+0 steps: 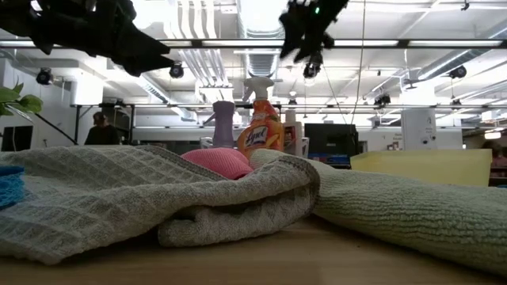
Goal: Pick & Place Kitchen Items
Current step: Put the green towel into the yellow bin
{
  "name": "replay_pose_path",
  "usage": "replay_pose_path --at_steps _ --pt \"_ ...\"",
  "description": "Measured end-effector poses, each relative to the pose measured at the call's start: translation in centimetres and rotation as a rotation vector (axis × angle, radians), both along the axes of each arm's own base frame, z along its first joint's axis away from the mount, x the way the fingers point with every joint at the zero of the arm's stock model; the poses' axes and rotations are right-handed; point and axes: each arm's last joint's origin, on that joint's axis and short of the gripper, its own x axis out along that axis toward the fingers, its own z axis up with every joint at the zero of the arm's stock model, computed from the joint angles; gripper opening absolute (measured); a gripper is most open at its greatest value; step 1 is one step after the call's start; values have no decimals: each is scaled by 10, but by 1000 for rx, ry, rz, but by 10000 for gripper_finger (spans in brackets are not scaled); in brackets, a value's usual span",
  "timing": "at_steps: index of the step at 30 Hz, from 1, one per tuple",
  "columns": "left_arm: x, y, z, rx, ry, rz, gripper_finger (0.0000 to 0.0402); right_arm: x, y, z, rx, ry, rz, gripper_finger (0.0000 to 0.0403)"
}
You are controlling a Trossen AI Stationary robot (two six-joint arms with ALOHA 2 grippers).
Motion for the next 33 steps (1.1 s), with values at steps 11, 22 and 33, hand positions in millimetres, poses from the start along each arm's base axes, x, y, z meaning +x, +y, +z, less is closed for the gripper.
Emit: replay_pose_path --at_steps 11,22,33 --pt "-21 -10 7 41 -148 3 287 -14 89 -28 -227 -516 379 297" --pt "-61 -29 -8 -74 -138 16 287 -43 171 -87 -169 -551 650 297" --pt "-72 -35 -9 -90 -168 -9 287 -61 226 -127 -171 -660 811 297"
